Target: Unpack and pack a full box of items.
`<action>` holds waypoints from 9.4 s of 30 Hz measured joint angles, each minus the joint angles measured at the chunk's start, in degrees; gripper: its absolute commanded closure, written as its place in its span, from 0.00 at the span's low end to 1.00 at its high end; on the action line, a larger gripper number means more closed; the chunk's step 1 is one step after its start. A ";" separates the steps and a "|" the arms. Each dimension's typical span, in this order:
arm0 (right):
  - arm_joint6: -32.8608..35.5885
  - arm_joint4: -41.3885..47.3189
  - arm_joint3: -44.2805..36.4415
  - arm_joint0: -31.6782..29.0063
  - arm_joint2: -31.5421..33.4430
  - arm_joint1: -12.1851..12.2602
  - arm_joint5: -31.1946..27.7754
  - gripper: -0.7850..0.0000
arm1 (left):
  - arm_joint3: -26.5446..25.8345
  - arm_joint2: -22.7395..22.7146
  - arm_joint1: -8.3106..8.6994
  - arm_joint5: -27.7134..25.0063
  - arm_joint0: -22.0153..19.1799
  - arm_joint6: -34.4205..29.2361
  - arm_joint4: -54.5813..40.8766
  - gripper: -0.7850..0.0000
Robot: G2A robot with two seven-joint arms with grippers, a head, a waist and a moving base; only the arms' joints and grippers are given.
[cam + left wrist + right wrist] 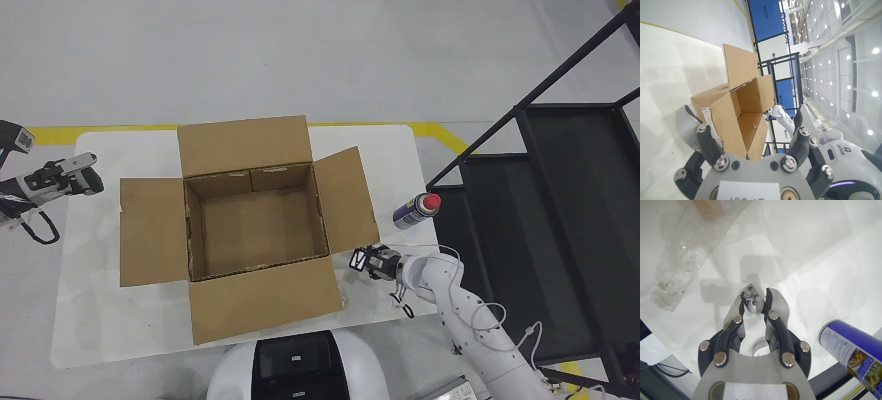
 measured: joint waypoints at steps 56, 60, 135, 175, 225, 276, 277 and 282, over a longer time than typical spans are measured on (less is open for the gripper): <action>-9.14 6.54 -30.44 -3.63 2.28 2.16 1.17 1.00 | 0.00 0.00 0.00 0.00 0.00 0.00 0.00 0.00; -3.66 10.64 -22.97 6.96 -7.26 0.28 2.93 1.00 | 0.00 0.00 0.00 0.00 0.00 0.00 0.00 0.00; -2.20 29.26 -9.13 -19.81 16.81 2.85 16.77 0.27 | 0.00 0.00 0.00 0.00 0.00 0.00 0.00 0.00; -0.74 29.94 2.55 -11.25 9.80 2.06 19.47 0.91 | 0.00 0.00 0.00 0.00 0.00 0.00 0.00 0.00; 2.98 14.10 -20.13 11.16 -16.57 -1.21 13.68 1.00 | 0.00 0.00 0.00 0.00 0.00 0.00 0.00 0.00; -29.88 25.38 -23.02 -25.29 21.00 0.84 24.02 0.00 | 0.00 0.00 0.00 0.00 0.00 0.00 0.00 0.00; -29.74 25.85 -22.04 -25.01 21.03 0.80 24.18 0.00 | 0.00 0.00 0.00 0.00 0.00 0.00 0.00 0.00; -28.45 28.38 -16.94 -22.94 20.38 0.55 24.72 0.00 | 0.00 0.00 0.00 0.00 0.00 0.00 0.00 0.00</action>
